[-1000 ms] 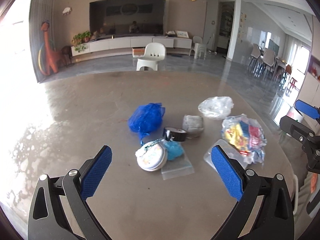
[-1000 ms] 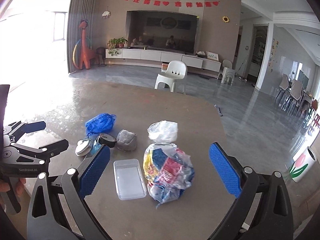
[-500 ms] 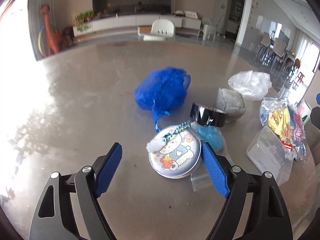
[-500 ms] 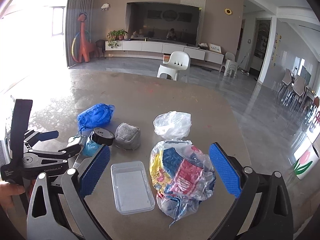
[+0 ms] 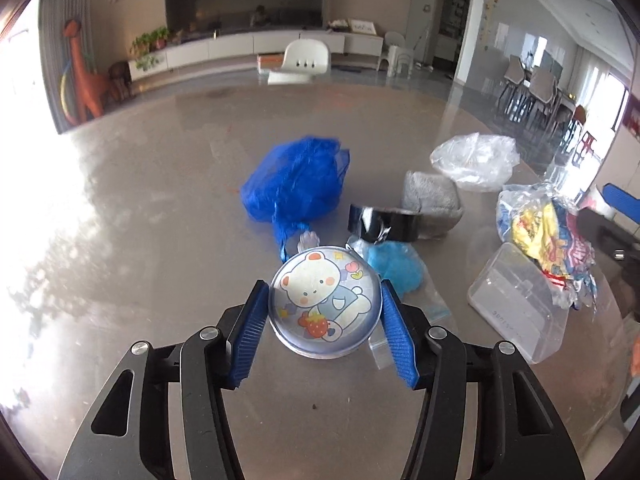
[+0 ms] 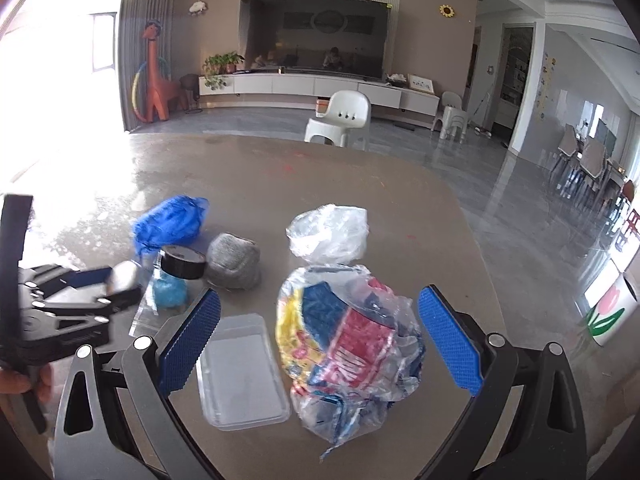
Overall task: Collect trash
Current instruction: 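Grasp the round cartoon tin with the left gripper while the right grasps the wrapper bag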
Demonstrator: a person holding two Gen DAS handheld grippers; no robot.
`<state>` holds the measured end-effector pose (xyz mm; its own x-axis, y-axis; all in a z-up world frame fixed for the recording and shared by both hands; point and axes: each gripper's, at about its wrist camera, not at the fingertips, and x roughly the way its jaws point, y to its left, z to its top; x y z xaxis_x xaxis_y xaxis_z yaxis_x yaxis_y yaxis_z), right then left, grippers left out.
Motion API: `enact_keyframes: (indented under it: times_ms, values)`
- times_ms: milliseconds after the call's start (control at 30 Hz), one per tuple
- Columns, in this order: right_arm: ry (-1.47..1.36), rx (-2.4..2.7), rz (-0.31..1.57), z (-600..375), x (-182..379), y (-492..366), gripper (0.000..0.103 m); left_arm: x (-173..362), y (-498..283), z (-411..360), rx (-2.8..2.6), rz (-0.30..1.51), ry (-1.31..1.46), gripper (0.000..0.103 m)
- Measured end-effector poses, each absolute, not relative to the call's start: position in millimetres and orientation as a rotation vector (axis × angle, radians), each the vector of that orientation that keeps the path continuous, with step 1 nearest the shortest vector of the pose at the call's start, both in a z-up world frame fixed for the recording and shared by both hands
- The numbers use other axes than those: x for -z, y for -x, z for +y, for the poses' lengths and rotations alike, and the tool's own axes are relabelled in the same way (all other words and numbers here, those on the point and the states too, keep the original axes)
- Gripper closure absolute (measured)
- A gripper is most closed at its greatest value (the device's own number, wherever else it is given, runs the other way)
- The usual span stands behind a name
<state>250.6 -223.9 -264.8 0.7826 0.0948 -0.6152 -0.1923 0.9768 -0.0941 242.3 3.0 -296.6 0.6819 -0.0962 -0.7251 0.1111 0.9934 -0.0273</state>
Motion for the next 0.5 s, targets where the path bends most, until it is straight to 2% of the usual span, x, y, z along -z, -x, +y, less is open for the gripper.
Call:
enact_keyframes:
  times_ms: [367, 400, 467, 500]
  values:
    - [0.109, -0.156, 0.786, -241.6, 303.6, -284.5, 0.006, 270.4, -235.4, -14.2, 0.166, 0.756, -0.021, 0.048]
    - [0.108, -0.163, 0.797, -241.3, 305.6, -286.0, 0.017, 272.6, -231.7, -15.3, 0.167, 0.755, -0.022, 0.048]
    - [0.11, -0.166, 0.813, -241.4, 308.3, -287.4, 0.029, 274.4, -234.3, -16.4, 0.167, 0.755, -0.024, 0.048]
    - [0.097, -0.186, 0.819, -242.4, 307.4, -287.2, 0.043, 273.6, -233.9, -16.2, 0.166, 0.754, -0.022, 0.048]
